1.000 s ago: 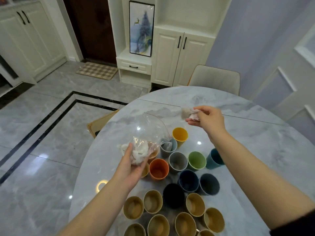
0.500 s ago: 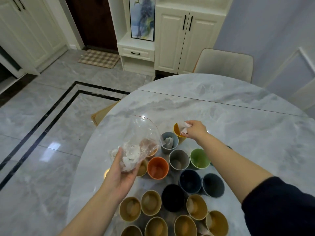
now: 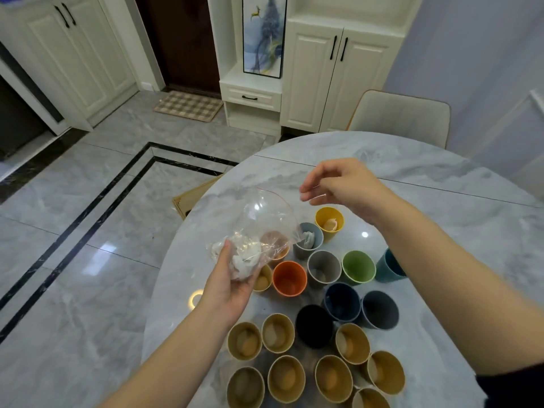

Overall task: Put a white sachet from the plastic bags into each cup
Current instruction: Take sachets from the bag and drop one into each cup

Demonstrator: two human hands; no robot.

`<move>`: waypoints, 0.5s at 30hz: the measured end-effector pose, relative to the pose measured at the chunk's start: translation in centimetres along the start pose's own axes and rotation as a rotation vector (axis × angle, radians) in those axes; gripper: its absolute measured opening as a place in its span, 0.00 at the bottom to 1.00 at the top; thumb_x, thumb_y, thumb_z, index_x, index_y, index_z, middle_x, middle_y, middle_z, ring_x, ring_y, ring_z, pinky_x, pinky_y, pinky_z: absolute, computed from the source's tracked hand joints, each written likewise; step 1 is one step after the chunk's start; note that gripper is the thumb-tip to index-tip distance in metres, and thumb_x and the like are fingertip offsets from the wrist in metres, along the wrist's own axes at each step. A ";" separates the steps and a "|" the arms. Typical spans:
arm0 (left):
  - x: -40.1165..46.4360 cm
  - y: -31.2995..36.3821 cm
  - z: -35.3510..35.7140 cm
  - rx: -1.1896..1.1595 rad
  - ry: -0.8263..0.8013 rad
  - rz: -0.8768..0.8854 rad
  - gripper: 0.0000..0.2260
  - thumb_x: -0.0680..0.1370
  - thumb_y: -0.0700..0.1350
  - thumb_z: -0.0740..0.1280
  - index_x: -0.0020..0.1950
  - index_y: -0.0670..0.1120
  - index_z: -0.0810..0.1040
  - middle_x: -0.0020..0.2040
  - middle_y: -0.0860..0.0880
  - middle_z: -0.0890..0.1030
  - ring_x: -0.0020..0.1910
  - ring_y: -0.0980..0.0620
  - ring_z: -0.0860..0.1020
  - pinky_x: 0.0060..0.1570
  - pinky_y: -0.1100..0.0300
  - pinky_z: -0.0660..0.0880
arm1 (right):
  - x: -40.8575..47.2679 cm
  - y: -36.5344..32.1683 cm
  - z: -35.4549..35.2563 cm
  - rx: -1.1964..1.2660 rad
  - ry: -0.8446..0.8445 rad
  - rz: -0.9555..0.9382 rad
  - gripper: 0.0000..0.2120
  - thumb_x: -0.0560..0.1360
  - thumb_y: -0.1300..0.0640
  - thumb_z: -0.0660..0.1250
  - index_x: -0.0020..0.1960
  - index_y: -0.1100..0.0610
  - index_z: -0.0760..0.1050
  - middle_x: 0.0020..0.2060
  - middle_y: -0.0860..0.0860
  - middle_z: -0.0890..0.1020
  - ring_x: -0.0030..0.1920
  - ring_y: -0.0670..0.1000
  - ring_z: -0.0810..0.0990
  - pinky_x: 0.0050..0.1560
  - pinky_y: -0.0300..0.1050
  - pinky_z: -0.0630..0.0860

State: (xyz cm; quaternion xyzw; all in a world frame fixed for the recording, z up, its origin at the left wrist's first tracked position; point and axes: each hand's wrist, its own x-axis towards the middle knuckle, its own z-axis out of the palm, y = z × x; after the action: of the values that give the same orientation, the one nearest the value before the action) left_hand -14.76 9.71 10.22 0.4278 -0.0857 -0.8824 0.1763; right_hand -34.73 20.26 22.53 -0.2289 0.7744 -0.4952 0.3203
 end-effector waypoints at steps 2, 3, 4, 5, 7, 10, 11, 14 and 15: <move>-0.5 0.1 0.0 0.021 -0.031 0.004 0.23 0.78 0.51 0.71 0.69 0.42 0.75 0.62 0.38 0.83 0.56 0.40 0.85 0.41 0.53 0.85 | -2.1 -1.9 1.3 -0.131 -0.174 -0.018 0.16 0.76 0.76 0.56 0.52 0.69 0.81 0.45 0.59 0.86 0.42 0.49 0.88 0.44 0.38 0.84; -0.7 0.2 -0.1 0.039 -0.043 0.010 0.23 0.78 0.51 0.71 0.70 0.43 0.74 0.62 0.38 0.83 0.58 0.40 0.84 0.45 0.52 0.85 | -2.7 -2.2 2.0 -0.183 -0.251 -0.017 0.16 0.77 0.76 0.56 0.53 0.68 0.81 0.47 0.58 0.86 0.45 0.50 0.88 0.46 0.38 0.84; -1.0 0.2 -0.1 0.055 -0.056 0.015 0.23 0.78 0.51 0.71 0.70 0.43 0.74 0.63 0.39 0.83 0.59 0.40 0.83 0.47 0.51 0.85 | -3.2 -2.2 2.5 -0.213 -0.325 -0.012 0.16 0.77 0.75 0.57 0.55 0.68 0.81 0.49 0.57 0.86 0.48 0.51 0.88 0.48 0.39 0.84; -1.3 0.3 -0.3 0.066 -0.066 0.021 0.23 0.78 0.51 0.70 0.70 0.43 0.74 0.63 0.39 0.83 0.59 0.39 0.83 0.47 0.51 0.85 | -3.6 -2.0 3.2 -0.224 -0.387 -0.007 0.16 0.78 0.75 0.57 0.57 0.67 0.80 0.51 0.55 0.85 0.50 0.51 0.87 0.50 0.40 0.83; -1.9 0.3 -0.5 0.080 -0.095 0.021 0.22 0.79 0.52 0.69 0.70 0.43 0.74 0.62 0.40 0.83 0.58 0.40 0.84 0.44 0.51 0.85 | -3.8 -1.2 4.4 -0.231 -0.448 0.002 0.17 0.79 0.74 0.57 0.61 0.66 0.79 0.54 0.56 0.84 0.54 0.52 0.86 0.55 0.44 0.83; -2.7 0.6 -1.1 0.075 -0.153 0.009 0.23 0.81 0.56 0.65 0.70 0.44 0.74 0.61 0.40 0.84 0.56 0.42 0.85 0.45 0.52 0.84 | -4.3 -0.3 6.1 -0.192 -0.441 0.034 0.15 0.79 0.70 0.62 0.63 0.63 0.78 0.53 0.57 0.85 0.49 0.53 0.88 0.52 0.50 0.84; -3.0 0.9 -1.4 0.065 -0.189 -0.004 0.23 0.81 0.57 0.64 0.71 0.44 0.73 0.62 0.39 0.83 0.57 0.42 0.85 0.47 0.51 0.84 | -4.5 -0.3 6.7 -0.187 -0.435 0.051 0.14 0.79 0.68 0.64 0.63 0.63 0.78 0.52 0.56 0.85 0.45 0.53 0.88 0.47 0.47 0.85; -3.9 1.4 -1.9 0.052 -0.262 -0.042 0.22 0.83 0.54 0.61 0.71 0.43 0.73 0.64 0.38 0.82 0.59 0.40 0.83 0.51 0.49 0.82 | -5.0 -0.1 8.0 -0.415 -0.334 0.010 0.14 0.76 0.59 0.71 0.62 0.55 0.80 0.53 0.51 0.85 0.40 0.48 0.87 0.36 0.34 0.80; -4.1 1.5 -2.1 0.051 -0.263 -0.038 0.21 0.83 0.52 0.62 0.72 0.42 0.72 0.64 0.38 0.82 0.59 0.41 0.83 0.50 0.49 0.83 | -5.0 0.1 8.3 -0.551 -0.291 -0.040 0.15 0.75 0.55 0.73 0.61 0.51 0.80 0.53 0.49 0.85 0.43 0.47 0.86 0.37 0.32 0.77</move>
State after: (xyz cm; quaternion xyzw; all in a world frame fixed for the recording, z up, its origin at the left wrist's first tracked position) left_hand -10.48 9.91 12.33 0.3141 -0.1225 -0.9316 0.1359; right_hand -25.29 18.51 21.26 -0.3909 0.8208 -0.2351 0.3438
